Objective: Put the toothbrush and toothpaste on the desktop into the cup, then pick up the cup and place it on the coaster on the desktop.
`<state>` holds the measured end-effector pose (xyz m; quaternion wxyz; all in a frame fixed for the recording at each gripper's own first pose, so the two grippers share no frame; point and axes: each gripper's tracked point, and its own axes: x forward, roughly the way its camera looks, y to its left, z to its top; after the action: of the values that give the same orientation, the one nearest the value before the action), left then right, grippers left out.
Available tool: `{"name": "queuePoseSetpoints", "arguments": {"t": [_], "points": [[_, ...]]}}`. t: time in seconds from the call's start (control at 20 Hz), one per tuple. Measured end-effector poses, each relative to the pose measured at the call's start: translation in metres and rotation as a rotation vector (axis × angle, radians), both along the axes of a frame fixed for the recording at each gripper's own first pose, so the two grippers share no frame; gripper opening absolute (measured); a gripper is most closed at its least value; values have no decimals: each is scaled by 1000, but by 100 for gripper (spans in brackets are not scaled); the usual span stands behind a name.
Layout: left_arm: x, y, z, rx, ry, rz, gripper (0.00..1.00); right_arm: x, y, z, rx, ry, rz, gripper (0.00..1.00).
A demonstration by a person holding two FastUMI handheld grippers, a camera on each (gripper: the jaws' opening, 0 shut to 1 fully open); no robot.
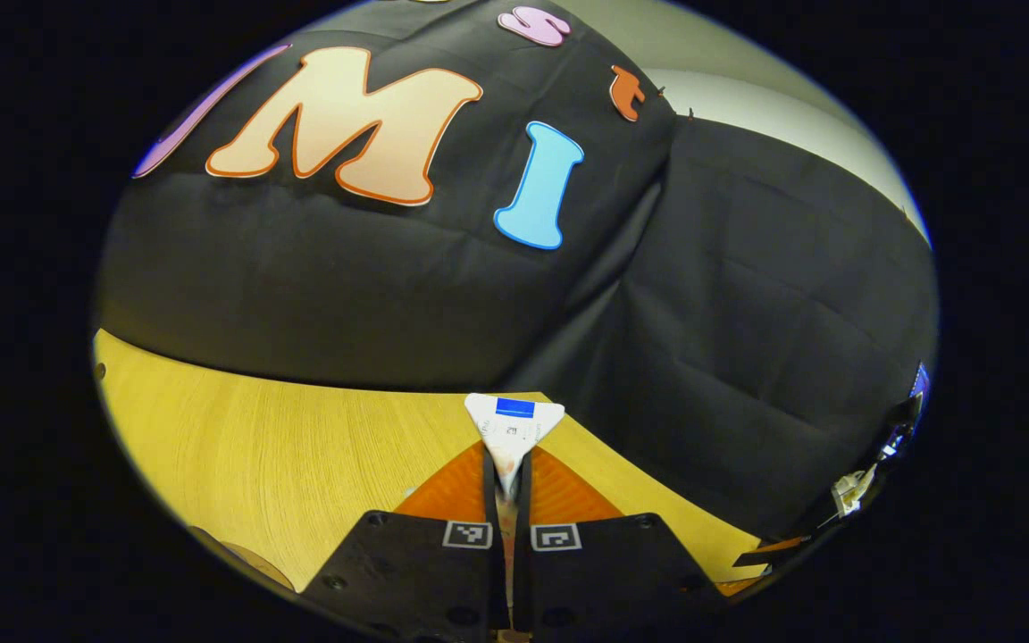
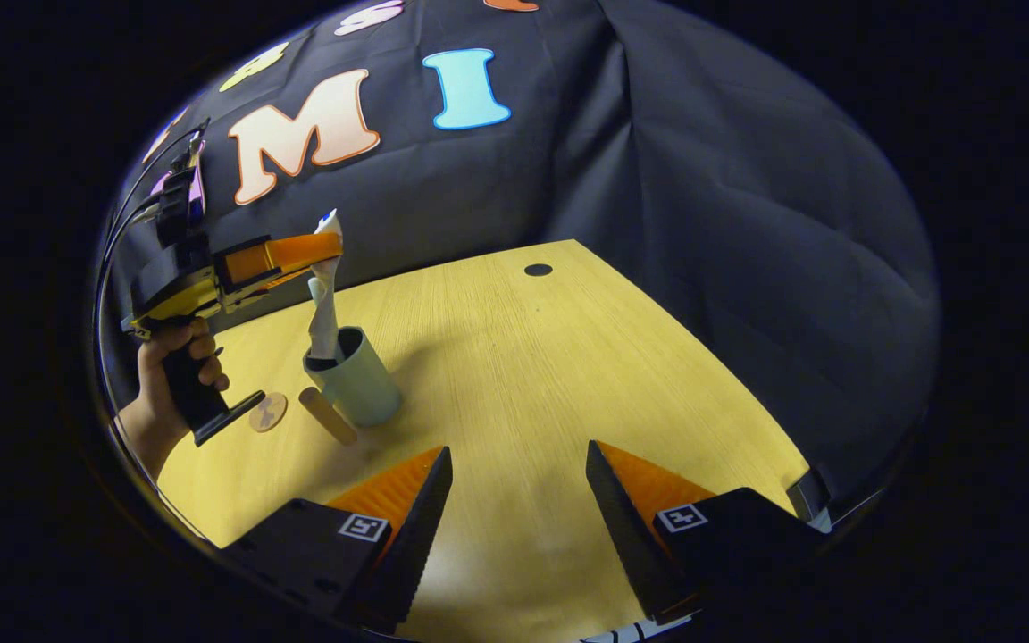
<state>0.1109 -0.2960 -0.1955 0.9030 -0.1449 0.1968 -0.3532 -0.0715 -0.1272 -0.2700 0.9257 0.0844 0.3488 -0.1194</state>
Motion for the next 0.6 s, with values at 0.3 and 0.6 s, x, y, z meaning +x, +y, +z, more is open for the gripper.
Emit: {"name": "queuePoseSetpoints", "arguments": {"t": [0.3,0.6], "points": [[-6,10,-21,61,-14,49,2,4,4,0,4,5,7,93],[-26,25,-24,96,11,93,43,18,13,12,4,-18,47,93]]}}
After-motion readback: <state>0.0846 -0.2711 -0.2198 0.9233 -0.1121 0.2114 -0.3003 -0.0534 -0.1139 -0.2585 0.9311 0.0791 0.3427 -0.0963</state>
